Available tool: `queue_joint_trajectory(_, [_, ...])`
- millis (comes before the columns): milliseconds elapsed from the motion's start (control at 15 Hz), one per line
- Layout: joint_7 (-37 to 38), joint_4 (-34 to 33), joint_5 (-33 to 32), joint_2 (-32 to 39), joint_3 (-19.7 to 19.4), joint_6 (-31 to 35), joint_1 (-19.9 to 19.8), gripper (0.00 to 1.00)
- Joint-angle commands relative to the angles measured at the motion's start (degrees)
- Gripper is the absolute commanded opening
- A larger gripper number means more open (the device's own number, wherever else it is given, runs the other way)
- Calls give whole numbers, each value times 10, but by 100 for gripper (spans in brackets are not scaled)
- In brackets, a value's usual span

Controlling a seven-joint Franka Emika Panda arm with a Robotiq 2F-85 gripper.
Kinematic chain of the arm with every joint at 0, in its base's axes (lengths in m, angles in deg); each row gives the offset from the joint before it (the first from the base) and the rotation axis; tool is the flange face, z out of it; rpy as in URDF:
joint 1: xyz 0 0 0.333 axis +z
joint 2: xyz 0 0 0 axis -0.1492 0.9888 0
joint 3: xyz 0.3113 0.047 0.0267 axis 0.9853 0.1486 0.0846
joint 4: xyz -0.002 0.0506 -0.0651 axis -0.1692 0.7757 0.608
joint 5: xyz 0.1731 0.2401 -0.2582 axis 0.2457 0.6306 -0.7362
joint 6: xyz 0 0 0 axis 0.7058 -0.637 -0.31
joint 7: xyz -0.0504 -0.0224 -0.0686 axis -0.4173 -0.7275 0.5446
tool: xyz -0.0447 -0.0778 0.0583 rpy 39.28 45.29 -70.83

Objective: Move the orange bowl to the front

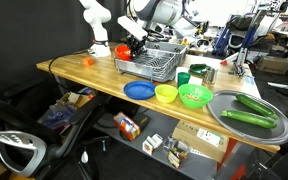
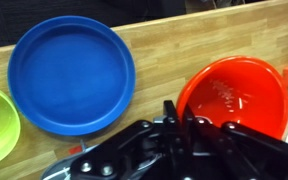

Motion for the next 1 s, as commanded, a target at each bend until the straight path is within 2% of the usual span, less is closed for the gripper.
queue_joint_trajectory(0, [55,139,-15,-86,-17,64,11,2])
queue_joint_trajectory(533, [184,405,-67,-257,-55,191,40,2])
queue_joint_trajectory(733, [235,524,-125,-330,-87,251,68,2])
queue_joint_trajectory(800, [209,451,-103,-281,-51,215,32,8])
queue_joint_trajectory(933, [221,507,-113,-317,-76,237,58,8])
